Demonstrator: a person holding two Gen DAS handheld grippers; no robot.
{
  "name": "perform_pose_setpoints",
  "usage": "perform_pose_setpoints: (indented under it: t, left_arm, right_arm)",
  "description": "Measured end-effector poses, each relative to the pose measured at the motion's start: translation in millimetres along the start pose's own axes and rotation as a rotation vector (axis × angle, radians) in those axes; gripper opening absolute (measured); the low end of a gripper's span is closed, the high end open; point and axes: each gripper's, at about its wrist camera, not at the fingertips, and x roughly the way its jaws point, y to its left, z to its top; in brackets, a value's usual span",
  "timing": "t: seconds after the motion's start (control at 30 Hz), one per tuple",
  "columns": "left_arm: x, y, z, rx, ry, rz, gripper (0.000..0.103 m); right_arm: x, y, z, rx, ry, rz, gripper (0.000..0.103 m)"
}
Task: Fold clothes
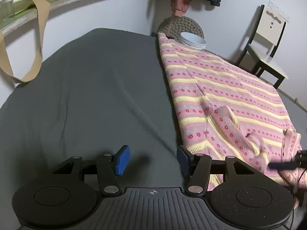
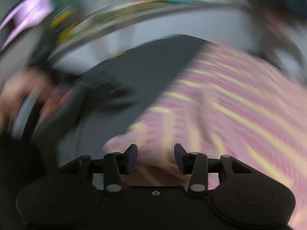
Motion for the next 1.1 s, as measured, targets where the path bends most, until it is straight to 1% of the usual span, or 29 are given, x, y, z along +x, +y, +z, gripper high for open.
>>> perform_pose_setpoints:
  t: [0.03, 0.07, 0.23, 0.27, 0.33, 0.37, 0.4, 0.43, 0.47, 0.53, 0.57, 0.6, 0.67, 0.73, 0.77, 0.8, 0.87, 0.93, 0.97, 1.03, 1.1]
  left_arm:
    - [0.6, -0.4, 0.1, 0.0, 0.003, -0.002, 0.056]
    - [1.6, -1.1, 0.1, 0.001, 0.007, -0.005, 0.056]
    - [8.2, -4.7, -0.8, 0.044, 0.045, 0.013, 0.056]
    - [10.5, -5.7, -2.0, 0.063, 0.061, 0.009, 0.056]
    - [14.2, -8.1, -6.9, 0.127, 0.102, -0.023, 0.056]
    - [15.2, -9.0, -9.4, 0.158, 0.118, -0.039, 0.056]
    - [15.7, -9.4, -12.9, 0.19, 0.135, -0.051, 0.056]
    - [15.8, -8.4, -14.4, 0.2, 0.148, -0.061, 0.056]
    - [15.9, -6.8, -14.8, 0.202, 0.16, -0.072, 0.056]
    - [11.4, -0.9, -13.3, 0.175, 0.141, -0.117, 0.056]
    - [7.3, 1.9, -12.4, 0.166, 0.123, -0.144, 0.056]
    - [2.3, 5.4, -11.0, 0.154, 0.098, -0.175, 0.056]
    - [-4.2, 12.3, -8.4, 0.122, 0.057, -0.231, 0.056]
    - [-6.0, 15.5, -7.6, 0.103, 0.044, -0.287, 0.056]
    - [-6.1, 14.8, -7.5, 0.105, 0.049, -0.3, 0.056]
    - [-5.3, 12.3, -8.0, 0.116, 0.062, -0.298, 0.056]
    - [-1.4, 3.2, -7.9, 0.153, 0.098, -0.278, 0.056]
    - [3.0, -10.2, -11.6, 0.225, 0.148, -0.238, 0.056]
    - [4.7, -18.0, -14.0, 0.269, 0.17, -0.206, 0.056]
    - [4.0, -36.7, -18.0, 0.389, 0.197, -0.117, 0.056]
    - [-3.3, -54.8, -26.4, 0.555, 0.2, -0.068, 0.056]
  right_arm:
    - [7.4, 16.9, 2.3, -0.128, 0.014, 0.007, 0.042]
    - [11.8, 23.6, 4.3, -0.188, 0.023, 0.018, 0.042]
    - [25.4, 35.4, 16.1, -0.34, 0.057, 0.108, 0.042]
    - [28.1, 37.7, 18.4, -0.37, 0.064, 0.126, 0.042]
    - [33.6, 42.5, 23.1, -0.431, 0.077, 0.162, 0.041]
    - [36.3, 44.8, 25.5, -0.461, 0.084, 0.18, 0.037]
    - [39.0, 47.2, 27.8, -0.492, 0.091, 0.198, 0.019]
    - [41.7, 49.5, 30.1, -0.522, 0.098, 0.216, 0.014]
    - [44.5, 51.9, 32.5, -0.553, 0.104, 0.234, 0.014]
    - [49.9, 56.6, 37.2, -0.613, 0.118, 0.27, 0.014]
    - [41.0, 56.2, 38.2, -0.641, 0.079, 0.283, 0.014]
    - [31.4, 54.0, 38.3, -0.651, 0.038, 0.263, 0.015]
    - [21.1, 50.7, 35.7, -0.652, -0.002, 0.178, 0.018]
    - [17.1, 50.5, 28.3, -0.653, -0.006, 0.063, 0.052]
    - [15.9, 51.3, 23.1, -0.648, -0.005, 0.02, 0.052]
    - [14.0, 52.7, 16.4, -0.638, 0.003, 0.003, 0.052]
    - [5.3, 54.0, 1.3, -0.602, 0.015, -0.009, 0.052]
    - [-5.3, 53.1, -14.7, -0.564, 0.028, -0.022, 0.054]
    - [-10.1, 52.2, -24.5, -0.554, 0.042, -0.037, 0.057]
    - [-19.1, 51.6, -44.6, -0.55, 0.068, -0.073, 0.065]
    - [-23.0, 50.5, -62.6, -0.567, 0.074, -0.092, 0.066]
